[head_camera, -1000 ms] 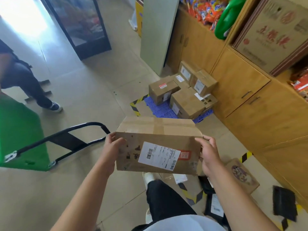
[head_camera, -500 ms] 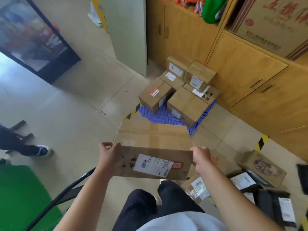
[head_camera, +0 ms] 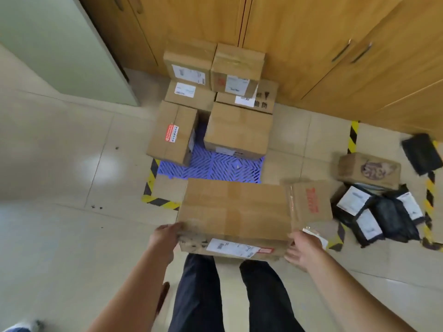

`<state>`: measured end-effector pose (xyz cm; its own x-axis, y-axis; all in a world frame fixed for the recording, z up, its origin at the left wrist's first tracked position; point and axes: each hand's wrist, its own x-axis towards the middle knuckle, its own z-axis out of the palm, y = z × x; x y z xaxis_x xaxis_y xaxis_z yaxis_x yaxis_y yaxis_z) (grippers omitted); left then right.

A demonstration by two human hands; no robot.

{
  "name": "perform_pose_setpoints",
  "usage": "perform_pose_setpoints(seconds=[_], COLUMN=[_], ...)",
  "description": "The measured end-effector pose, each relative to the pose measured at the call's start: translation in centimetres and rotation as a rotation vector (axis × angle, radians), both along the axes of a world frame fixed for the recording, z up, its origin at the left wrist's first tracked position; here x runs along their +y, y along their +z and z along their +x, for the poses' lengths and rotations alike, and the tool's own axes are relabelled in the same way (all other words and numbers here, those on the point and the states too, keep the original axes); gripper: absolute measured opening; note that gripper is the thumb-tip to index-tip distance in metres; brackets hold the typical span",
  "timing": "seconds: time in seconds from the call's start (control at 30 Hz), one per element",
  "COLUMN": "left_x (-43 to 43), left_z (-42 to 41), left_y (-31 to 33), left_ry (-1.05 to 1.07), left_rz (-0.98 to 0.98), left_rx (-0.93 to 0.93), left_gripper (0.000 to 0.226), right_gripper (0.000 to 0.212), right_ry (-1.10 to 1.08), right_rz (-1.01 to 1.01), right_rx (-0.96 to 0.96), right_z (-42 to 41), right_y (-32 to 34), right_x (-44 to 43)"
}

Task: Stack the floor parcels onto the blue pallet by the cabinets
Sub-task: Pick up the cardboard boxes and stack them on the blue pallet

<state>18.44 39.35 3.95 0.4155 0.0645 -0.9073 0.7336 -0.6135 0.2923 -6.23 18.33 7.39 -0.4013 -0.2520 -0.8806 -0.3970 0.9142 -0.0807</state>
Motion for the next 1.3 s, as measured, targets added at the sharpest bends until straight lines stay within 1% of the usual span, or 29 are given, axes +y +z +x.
perform_pose_setpoints(seconds=[0.03,0.07,0.1,0.13,0.17,0.2,0.23,0.27,0.3,0.33,0.37,0.4,0.43,0.47,0.5,0.53,0.57,0.63,0.67,0.73,0.77,0.87,0.93,1.0,1.07,1.13,1.23,1.3], left_x=[-0.2,-0.4,-0.7,-1.0,-1.9,-2.9,-3.6,-4.1,-4.1,-3.9,-3.6,-3.3,-3.1,-3.2,-4.4,-4.8,-5.8,-7.4,-8.1,-9.5,-10.3,-11.6,-12.2,-12.2,-12.0,-12.0,-12.0,-11.8], left_z=[0.7,1.6,1.9,2.5,2.9,3.7,4.4,5.3,5.8,6.3,6.9,7.5,7.4,7.2,7.2,7.2,7.2,7.6,7.6,7.9,7.8,7.7,7.5,7.5,7.5,7.6,7.8,7.7], left_y=[-2.4,-5.5,-7.9,-10.3,-12.0,-13.9,-15.9,-17.7,-20.2,-22.2,-23.8,-25.7,-27.3,-27.7,-26.8,-26.8,-27.2,-28.6,-29.2,-30.9,-31.4,-32.2,-31.9,-31.7,-31.7,-31.5,-30.9,-30.5], left_ry=[0.013,-0.019,-0.124,-0.093,-0.087,-0.025,-0.02,-0.096,-0.291,-0.443,-0.5,-0.468,-0.377,-0.305,-0.173,-0.138,-0.011,0.089,0.121,0.311,0.318,0.23,0.289,0.371,0.428,0.443,0.41,0.377], left_rz=[-0.007,-0.033,-0.04,-0.06,-0.065,-0.062,-0.02,-0.004,-0.012,-0.026,-0.005,0.026,0.021,-0.023,-0.164,-0.221,-0.266,-0.289,-0.294,-0.327,-0.349,-0.311,-0.28,-0.289,-0.31,-0.326,-0.334,-0.317], left_rx=[0.027,0.033,0.054,0.116,0.12,0.13,0.135,0.112,0.016,-0.089,-0.169,-0.138,-0.054,-0.04,-0.021,-0.04,0.048,0.12,0.149,0.188,0.213,0.207,0.178,0.168,0.19,0.218,0.247,0.234], left_gripper=[0.04,0.048,0.052,0.051,0.043,0.034,0.028,0.027,0.03,0.035,0.039,0.039,0.036,0.031,0.025,0.02,0.02,0.028,0.034,0.038,0.037,0.028,0.018,0.017,0.016,0.015,0.015,0.012], right_gripper=[0.019,0.015,0.01,0.004,0.011,0.019,0.022,0.017,0.007,0.005,0.009,0.008,0.007,0.009,0.014,0.021,0.026,0.027,0.022,0.014,0.014,0.027,0.022,0.01,0.009,0.013,0.028,0.035], right_ry=[-0.024,-0.042,-0.054,-0.076,-0.106,-0.13,-0.151,-0.162,-0.182,-0.19,-0.198,-0.232,-0.281,-0.338,-0.397,-0.448,-0.489,-0.536,-0.544,-0.55,-0.561,-0.616,-0.609,-0.587,-0.554,-0.538,-0.554,-0.553], right_rz=[0.014,0.027,0.056,0.086,0.102,0.109,0.111,0.11,0.086,0.031,-0.018,-0.058,-0.087,-0.103,-0.123,-0.136,-0.146,-0.121,-0.102,-0.108,-0.123,-0.154,-0.154,-0.17,-0.172,-0.157,-0.097,-0.078], right_rx=[0.004,0.011,0.011,0.002,-0.014,-0.042,-0.077,-0.086,-0.073,-0.052,-0.049,-0.075,-0.121,-0.173,-0.212,-0.243,-0.283,-0.38,-0.419,-0.44,-0.437,-0.435,-0.448,-0.472,-0.482,-0.475,-0.451,-0.439], right_z=[0.3,0.6,0.8,1.1,1.2,1.7,2.5,3.2,3.9,4.4,4.7,4.9,4.9,4.8,4.7,4.6,4.6,5.3,6.1,7.7,8.3,9.2,9.1,8.9,8.7,8.7,8.8,8.8], right_y=[-2.1,-4.2,-6.7,-8.9,-11.3,-13.5,-15.4,-17.0,-18.8,-20.2,-21.5,-22.9,-24.2,-25.2,-26.4,-27.3,-28.4,-30.5,-31.2,-32.5,-33.1,-34.2,-34.2,-33.9,-33.7,-33.9,-33.8,-33.5], right_x=[0.1,0.1,-0.1,-0.4,-0.8,-1.3,-1.8,-2.3,-2.6,-2.9,-3.1,-3.3,-3.4,-3.4,-3.3,-3.3,-3.3,-3.3,-3.4,-4.1,-4.6,-5.4,-5.6,-5.8,-5.9,-6.0,-6.0,-5.9])
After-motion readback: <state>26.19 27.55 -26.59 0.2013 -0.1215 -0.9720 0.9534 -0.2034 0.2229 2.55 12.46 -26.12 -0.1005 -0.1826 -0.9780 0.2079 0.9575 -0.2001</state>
